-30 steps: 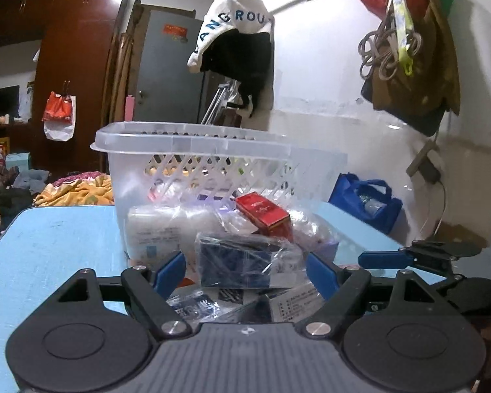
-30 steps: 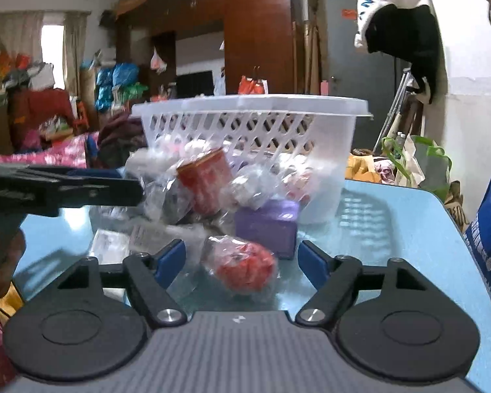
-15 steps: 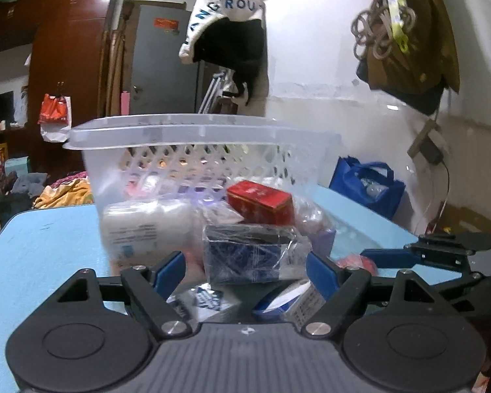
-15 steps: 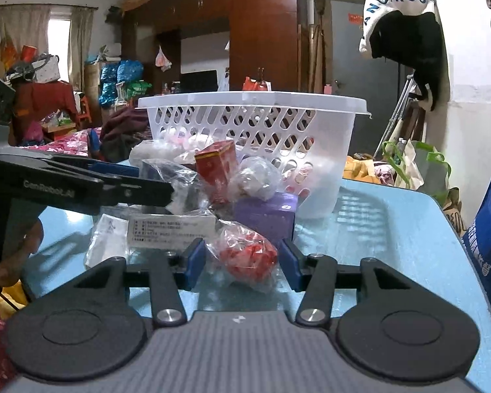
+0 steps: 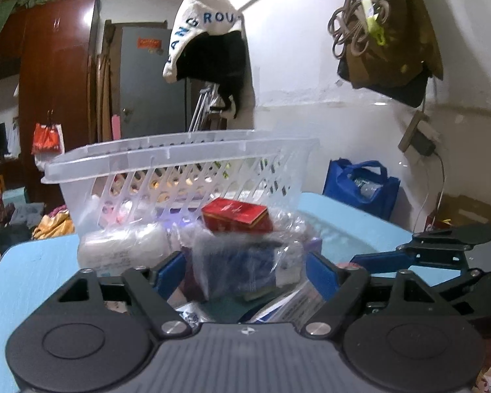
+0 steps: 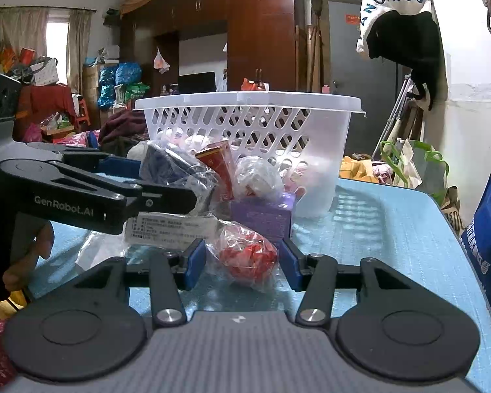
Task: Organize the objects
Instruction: 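Grasp a blue wrapped pack with the left gripper, then drop the blue pack into the white basket with the left gripper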
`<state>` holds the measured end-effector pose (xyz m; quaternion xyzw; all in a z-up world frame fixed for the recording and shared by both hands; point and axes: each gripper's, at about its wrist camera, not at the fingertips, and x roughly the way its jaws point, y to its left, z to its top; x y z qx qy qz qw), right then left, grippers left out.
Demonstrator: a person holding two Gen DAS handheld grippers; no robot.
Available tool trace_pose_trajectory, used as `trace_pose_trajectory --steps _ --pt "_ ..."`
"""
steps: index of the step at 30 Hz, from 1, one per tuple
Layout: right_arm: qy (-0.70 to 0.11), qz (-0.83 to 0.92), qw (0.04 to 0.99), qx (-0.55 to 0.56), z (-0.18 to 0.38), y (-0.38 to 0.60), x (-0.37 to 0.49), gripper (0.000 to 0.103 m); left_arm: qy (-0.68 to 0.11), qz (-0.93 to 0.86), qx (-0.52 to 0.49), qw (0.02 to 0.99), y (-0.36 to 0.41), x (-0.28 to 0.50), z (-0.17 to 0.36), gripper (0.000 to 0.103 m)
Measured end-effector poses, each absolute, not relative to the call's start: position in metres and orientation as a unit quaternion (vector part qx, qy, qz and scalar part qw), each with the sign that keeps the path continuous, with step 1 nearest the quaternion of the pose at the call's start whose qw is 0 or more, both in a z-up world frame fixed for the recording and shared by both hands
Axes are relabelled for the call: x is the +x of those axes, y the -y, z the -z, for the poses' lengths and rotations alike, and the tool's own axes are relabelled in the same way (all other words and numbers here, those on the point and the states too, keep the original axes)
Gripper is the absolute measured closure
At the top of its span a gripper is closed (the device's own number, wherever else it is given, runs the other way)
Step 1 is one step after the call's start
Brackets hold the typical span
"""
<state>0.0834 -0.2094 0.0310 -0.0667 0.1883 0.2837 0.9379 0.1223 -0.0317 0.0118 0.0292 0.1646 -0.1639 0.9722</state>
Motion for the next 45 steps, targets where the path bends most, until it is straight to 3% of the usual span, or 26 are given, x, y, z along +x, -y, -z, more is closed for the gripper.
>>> trace_pose_trajectory --steps 2,27,33,39,40,41,42,44,45 --pt "-0.188 -0.285 0.938 -0.066 -0.031 0.209 0.083 0.05 -0.164 0.163 0.029 0.972 0.032 0.122 -0.012 0.042" --pt "-0.122 -0.275 0.953 -0.035 -0.07 0.22 0.077 0.051 -0.076 0.152 -0.062 0.984 -0.028 0.1 -0.06 0.043" --pt "-0.068 -0.264 0.961 -0.037 -0.141 0.201 0.108 0.051 -0.077 0.136 -0.07 0.985 -0.027 0.148 -0.116 0.043" --pt "-0.101 -0.244 0.962 -0.063 -0.164 0.169 0.178 0.051 -0.142 0.108 -0.09 0.98 -0.03 0.217 -0.128 0.042" --pt "-0.108 -0.249 0.96 -0.068 -0.161 0.166 0.184 0.049 -0.148 0.109 -0.09 0.979 -0.03 0.225 -0.126 0.042" --pt "-0.115 -0.257 0.957 -0.074 -0.159 0.162 0.189 0.043 -0.15 0.108 -0.087 0.979 -0.031 0.232 -0.123 0.035" --pt "-0.112 -0.256 0.957 -0.074 -0.156 0.161 0.19 0.026 -0.157 0.103 -0.086 0.978 -0.032 0.239 -0.121 0.027" --pt "-0.092 -0.241 0.964 -0.067 -0.152 0.164 0.188 0.0 -0.161 0.09 -0.092 0.978 -0.037 0.241 -0.116 0.027" --pt "-0.087 -0.245 0.964 -0.063 -0.15 0.167 0.183 0.0 -0.154 0.098 -0.096 0.979 -0.041 0.235 -0.114 0.027"
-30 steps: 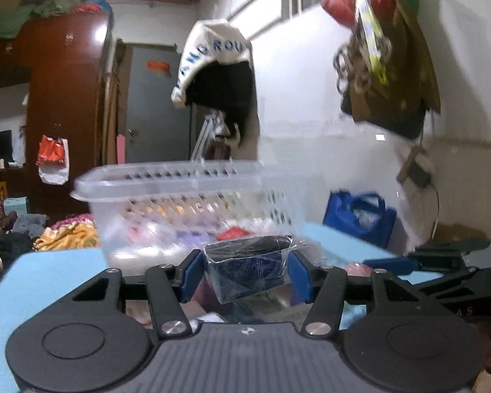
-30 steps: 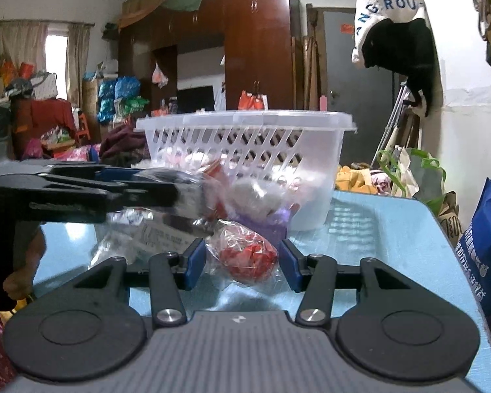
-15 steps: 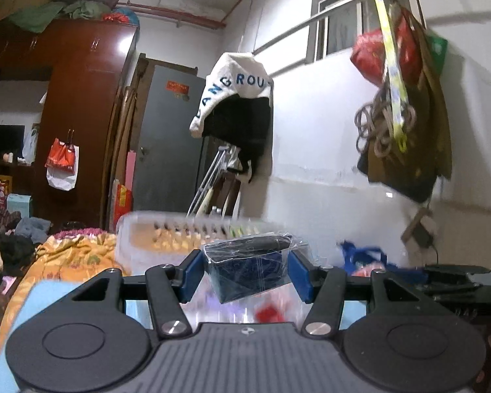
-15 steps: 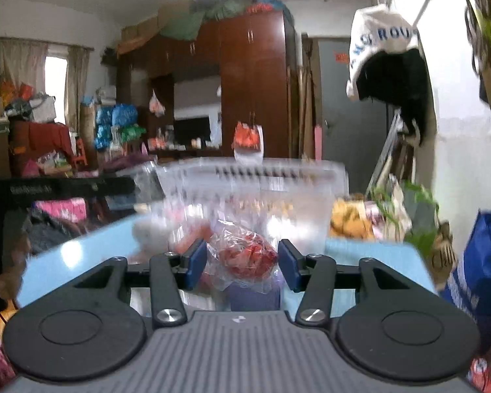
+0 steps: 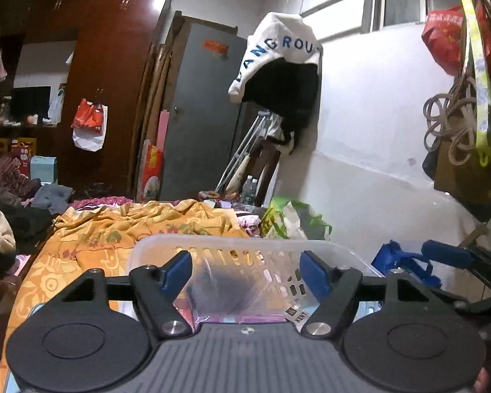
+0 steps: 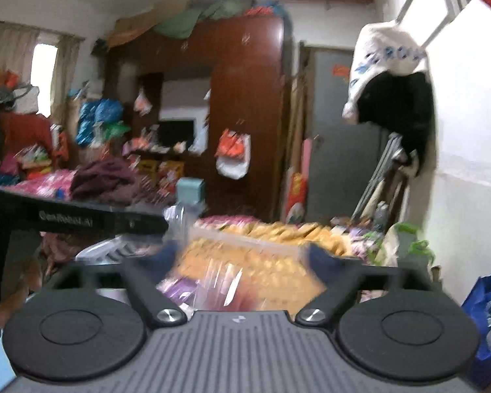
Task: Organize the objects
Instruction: 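Drop the blue pack into the white basket with the left gripper, then grasp a wrapped pack with the left gripper while the right grasps a white wrapped box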
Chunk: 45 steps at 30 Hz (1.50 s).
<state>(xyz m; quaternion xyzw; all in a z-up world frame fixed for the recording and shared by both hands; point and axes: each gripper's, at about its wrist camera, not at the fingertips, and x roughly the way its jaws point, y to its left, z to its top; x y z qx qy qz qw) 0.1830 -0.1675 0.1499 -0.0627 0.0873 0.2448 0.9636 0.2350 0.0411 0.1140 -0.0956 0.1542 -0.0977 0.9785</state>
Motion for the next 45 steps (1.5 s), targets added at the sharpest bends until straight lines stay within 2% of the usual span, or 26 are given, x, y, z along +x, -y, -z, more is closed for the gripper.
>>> trace_pose_trajectory --steps 4,6,12,15,24,26,27,28,30,32,35,37,38,39,41,45 --pt "-0.084 -0.274 0.958 -0.023 -0.141 0.193 0.158 0.0 -0.127 0.126 -0.095 0.979 -0.053 0.186 -0.106 0.027" --pt "-0.093 -0.282 0.955 -0.012 -0.128 0.205 0.144 0.0 -0.118 0.132 -0.094 0.98 -0.06 0.156 -0.094 0.023" --pt "-0.127 -0.307 0.943 0.026 -0.064 0.222 0.098 0.0 -0.139 0.116 -0.129 0.975 -0.078 0.105 -0.041 0.021" --pt "-0.147 -0.309 0.94 0.015 -0.043 0.207 0.086 0.0 -0.157 0.108 -0.123 0.974 -0.079 0.096 -0.023 0.021" --pt "-0.185 -0.323 0.928 0.001 -0.032 0.178 0.098 0.003 -0.197 0.121 -0.086 0.969 -0.066 0.103 -0.005 0.021" --pt "-0.188 -0.325 0.927 -0.003 -0.029 0.175 0.094 0.011 -0.204 0.124 -0.082 0.968 -0.063 0.105 -0.001 0.021" --pt "-0.187 -0.319 0.929 -0.01 -0.026 0.17 0.086 0.023 -0.207 0.127 -0.081 0.967 -0.061 0.105 0.001 0.021" --pt "-0.186 -0.314 0.931 -0.015 -0.026 0.17 0.084 0.029 -0.21 0.128 -0.08 0.966 -0.059 0.106 0.002 0.021" --pt "-0.186 -0.311 0.932 -0.01 -0.025 0.175 0.081 0.053 -0.214 0.124 -0.077 0.966 -0.056 0.106 0.005 0.021" --pt "-0.183 -0.312 0.932 0.005 -0.026 0.186 0.08 0.058 -0.22 0.119 -0.073 0.965 -0.052 0.109 0.006 0.021" --pt "-0.183 -0.31 0.933 0.004 -0.029 0.192 0.082 0.055 -0.227 0.114 -0.065 0.965 -0.048 0.11 0.007 0.021" --pt "-0.181 -0.328 0.927 0.013 -0.031 0.193 0.083 0.041 -0.227 0.112 -0.056 0.966 -0.045 0.109 0.007 0.021" --pt "-0.18 -0.33 0.926 0.009 -0.032 0.191 0.083 0.023 -0.226 0.111 -0.052 0.966 -0.045 0.108 0.007 0.021" --pt "-0.177 -0.327 0.928 -0.003 -0.034 0.184 0.084 0.017 -0.225 0.106 -0.045 0.968 -0.044 0.107 0.007 0.031" --pt "-0.177 -0.315 0.932 -0.026 -0.035 0.174 0.084 0.017 -0.222 0.093 -0.028 0.97 -0.043 0.104 0.008 0.044" --pt "-0.197 -0.312 0.929 -0.04 -0.036 0.16 0.091 0.017 -0.22 0.092 -0.036 0.971 -0.052 0.098 0.007 0.048"
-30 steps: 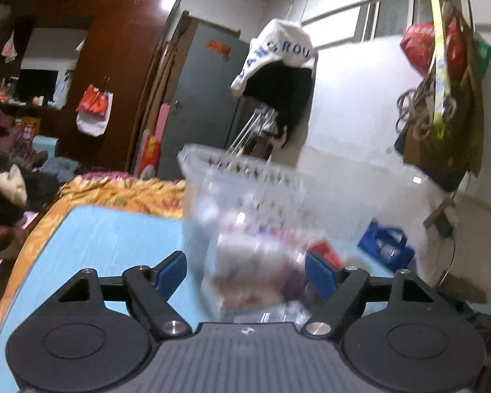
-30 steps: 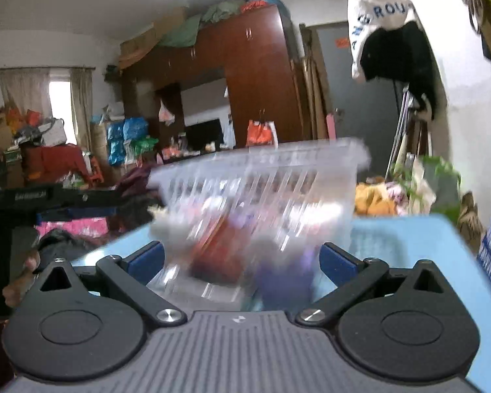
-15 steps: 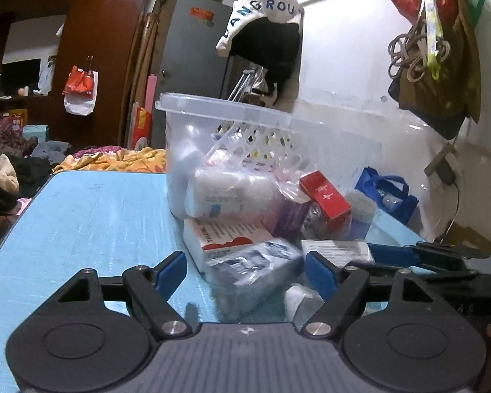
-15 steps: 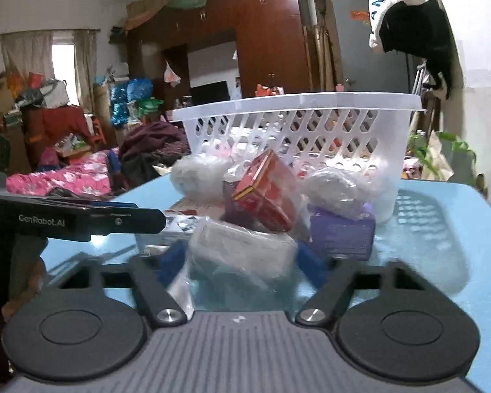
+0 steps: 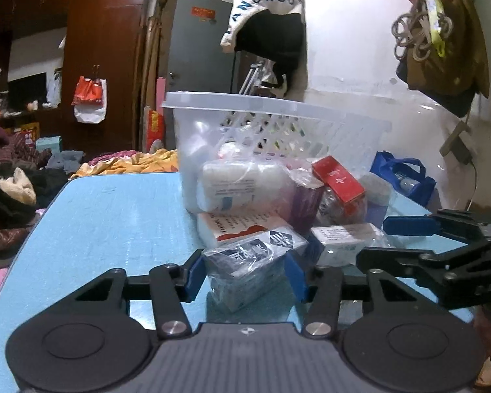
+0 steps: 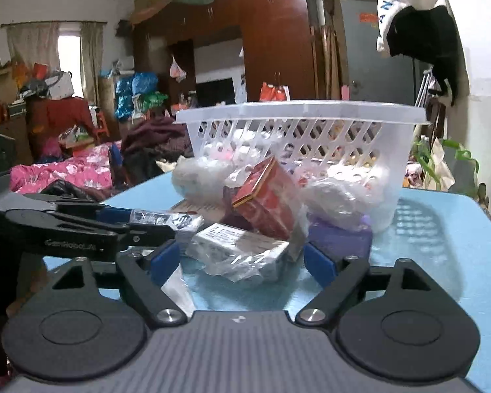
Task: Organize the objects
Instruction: 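Grasp a wrapped pack with the left gripper while the right grasps a white wrapped box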
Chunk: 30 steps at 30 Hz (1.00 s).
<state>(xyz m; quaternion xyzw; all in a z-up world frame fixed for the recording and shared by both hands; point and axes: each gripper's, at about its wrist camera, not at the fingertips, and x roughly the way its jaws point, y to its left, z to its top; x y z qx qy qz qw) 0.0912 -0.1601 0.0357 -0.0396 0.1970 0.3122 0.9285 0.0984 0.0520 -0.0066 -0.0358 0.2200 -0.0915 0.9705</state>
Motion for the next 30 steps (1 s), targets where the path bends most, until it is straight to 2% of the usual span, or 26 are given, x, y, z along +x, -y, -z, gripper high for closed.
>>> trace_pose_trajectory --steps 8,11,14,16,18,21,30 --pt "-0.241 -0.279 0.928 -0.054 -0.033 0.133 0.1 0.017 -0.215 0.094 -0.037 0.971 -0.064 0.094 0.006 0.048" --pt "-0.249 -0.268 0.928 -0.069 -0.031 0.128 0.099 0.019 -0.22 0.1 -0.024 0.97 -0.06 0.096 0.008 0.036" --pt "-0.242 -0.272 0.929 -0.06 -0.031 0.133 0.096 0.029 -0.216 0.105 -0.019 0.971 -0.053 0.096 0.009 0.035" --pt "-0.228 -0.273 0.934 -0.043 -0.032 0.144 0.092 0.03 -0.208 0.098 -0.015 0.973 -0.051 0.094 0.009 0.048" --pt "-0.216 -0.269 0.938 -0.032 -0.033 0.153 0.089 0.031 -0.199 0.1 -0.015 0.975 -0.052 0.092 0.009 0.053" --pt "-0.199 -0.279 0.939 -0.011 -0.039 0.169 0.083 0.031 -0.179 0.104 -0.021 0.978 -0.054 0.085 0.007 0.056" --pt "-0.156 -0.276 0.948 0.014 -0.055 0.204 0.072 0.03 -0.111 0.096 -0.028 0.989 -0.065 0.06 -0.005 0.057"
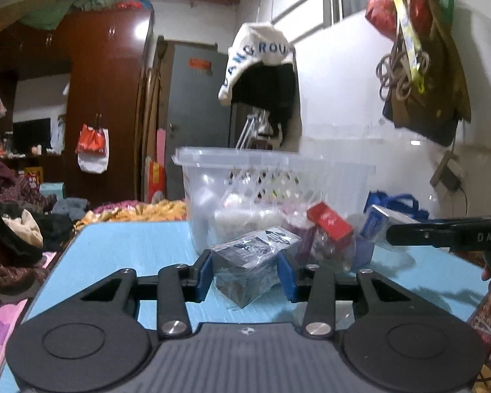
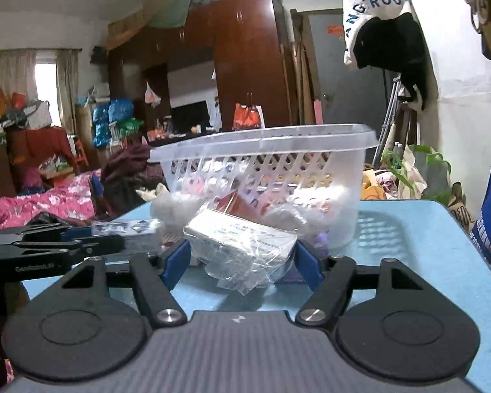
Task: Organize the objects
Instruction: 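Grasp a wrapped pack with the left gripper while the right grasps a white wrapped box, then drop both packs into the white basket and open both grippers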
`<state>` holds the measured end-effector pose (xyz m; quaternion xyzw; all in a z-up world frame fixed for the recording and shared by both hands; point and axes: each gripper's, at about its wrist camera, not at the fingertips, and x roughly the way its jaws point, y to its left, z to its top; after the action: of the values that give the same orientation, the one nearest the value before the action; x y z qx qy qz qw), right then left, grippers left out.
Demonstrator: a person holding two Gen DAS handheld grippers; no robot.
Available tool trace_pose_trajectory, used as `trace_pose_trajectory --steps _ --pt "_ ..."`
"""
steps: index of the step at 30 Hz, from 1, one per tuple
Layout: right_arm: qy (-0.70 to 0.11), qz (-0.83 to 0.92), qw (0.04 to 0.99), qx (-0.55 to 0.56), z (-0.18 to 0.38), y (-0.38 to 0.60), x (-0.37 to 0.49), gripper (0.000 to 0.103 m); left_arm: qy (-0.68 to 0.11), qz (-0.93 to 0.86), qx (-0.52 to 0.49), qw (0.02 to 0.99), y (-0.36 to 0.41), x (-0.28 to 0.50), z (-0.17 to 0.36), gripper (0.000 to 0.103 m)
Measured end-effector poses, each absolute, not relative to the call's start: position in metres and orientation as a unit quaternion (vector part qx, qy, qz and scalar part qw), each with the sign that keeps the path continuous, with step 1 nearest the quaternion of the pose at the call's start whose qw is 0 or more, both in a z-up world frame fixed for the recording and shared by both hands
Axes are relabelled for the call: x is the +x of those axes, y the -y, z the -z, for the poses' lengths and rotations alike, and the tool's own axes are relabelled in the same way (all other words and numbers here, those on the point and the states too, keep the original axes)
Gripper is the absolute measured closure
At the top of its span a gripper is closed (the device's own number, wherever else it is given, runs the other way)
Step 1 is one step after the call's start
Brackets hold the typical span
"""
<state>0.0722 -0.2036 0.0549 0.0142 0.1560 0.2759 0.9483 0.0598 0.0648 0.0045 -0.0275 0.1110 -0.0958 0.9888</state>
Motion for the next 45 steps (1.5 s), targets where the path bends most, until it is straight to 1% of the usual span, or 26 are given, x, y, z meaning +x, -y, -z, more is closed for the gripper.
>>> trace_pose_trajectory --steps 7,11,13,16,18,19,20,22,23,24,25,28,30,31,33,36,40,45 --pt "-0.121 -0.282 0.951 0.032 -0.077 0.215 0.075 0.03 -0.076 0.108 -0.059 0.99 -0.073 0.063 -0.033 0.057" --pt "-0.092 -0.297 0.95 0.029 -0.106 0.21 0.087 0.03 -0.054 0.114 -0.067 0.99 -0.071 0.086 -0.073 0.057" --pt "-0.076 -0.281 0.957 0.01 -0.124 0.201 0.105 0.03 -0.047 0.104 -0.063 0.991 -0.066 0.108 -0.096 0.057" --pt "-0.061 -0.258 0.964 -0.023 -0.142 0.185 0.137 0.031 -0.071 0.105 -0.078 0.989 -0.059 0.154 -0.122 0.057" --pt "-0.072 -0.249 0.965 -0.035 -0.144 0.176 0.162 0.03 -0.093 0.094 -0.085 0.988 -0.054 0.183 -0.127 0.057" --pt "-0.078 -0.245 0.966 -0.041 -0.143 0.172 0.172 0.03 -0.103 0.094 -0.088 0.986 -0.052 0.195 -0.126 0.057" --pt "-0.084 -0.248 0.964 -0.044 -0.141 0.169 0.182 0.028 -0.117 0.093 -0.09 0.985 -0.05 0.208 -0.124 0.056" --pt "-0.084 -0.252 0.963 -0.041 -0.135 0.166 0.19 0.019 -0.14 0.083 -0.089 0.983 -0.048 0.23 -0.116 0.046" --pt "-0.086 -0.242 0.966 -0.036 -0.132 0.166 0.193 0.005 -0.146 0.074 -0.091 0.982 -0.05 0.233 -0.112 0.042" --pt "-0.086 -0.24 0.967 -0.028 -0.13 0.168 0.192 0.0 -0.148 0.07 -0.094 0.982 -0.051 0.233 -0.108 0.042" --pt "-0.088 -0.247 0.965 -0.018 -0.129 0.173 0.19 0.0 -0.146 0.077 -0.097 0.982 -0.054 0.227 -0.105 0.042" --pt "-0.096 -0.259 0.961 0.003 -0.123 0.187 0.171 0.0 -0.137 0.103 -0.091 0.981 -0.055 0.196 -0.096 0.036" --pt "-0.096 -0.254 0.962 0.002 -0.116 0.195 0.152 0.0 -0.125 0.105 -0.084 0.983 -0.052 0.165 -0.086 0.02" --pt "-0.094 -0.252 0.963 0.001 -0.11 0.199 0.145 0.0 -0.125 0.104 -0.081 0.983 -0.047 0.149 -0.079 0.018" --pt "-0.097 -0.25 0.963 0.0 -0.096 0.205 0.13 0.0 -0.13 0.112 -0.054 0.984 -0.034 0.116 -0.056 0.017" --pt "-0.124 -0.254 0.959 0.005 -0.079 0.205 0.124 0.0 -0.143 0.122 -0.026 0.982 -0.014 0.084 -0.031 0.017" --pt "-0.15 -0.249 0.957 -0.006 -0.071 0.2 0.128 0.0 -0.186 0.138 -0.033 0.972 0.0 0.069 -0.006 0.017" --pt "-0.152 -0.236 0.96 0.008 -0.066 0.207 0.129 0.0 -0.199 0.119 -0.012 0.973 0.017 0.069 0.005 0.017"
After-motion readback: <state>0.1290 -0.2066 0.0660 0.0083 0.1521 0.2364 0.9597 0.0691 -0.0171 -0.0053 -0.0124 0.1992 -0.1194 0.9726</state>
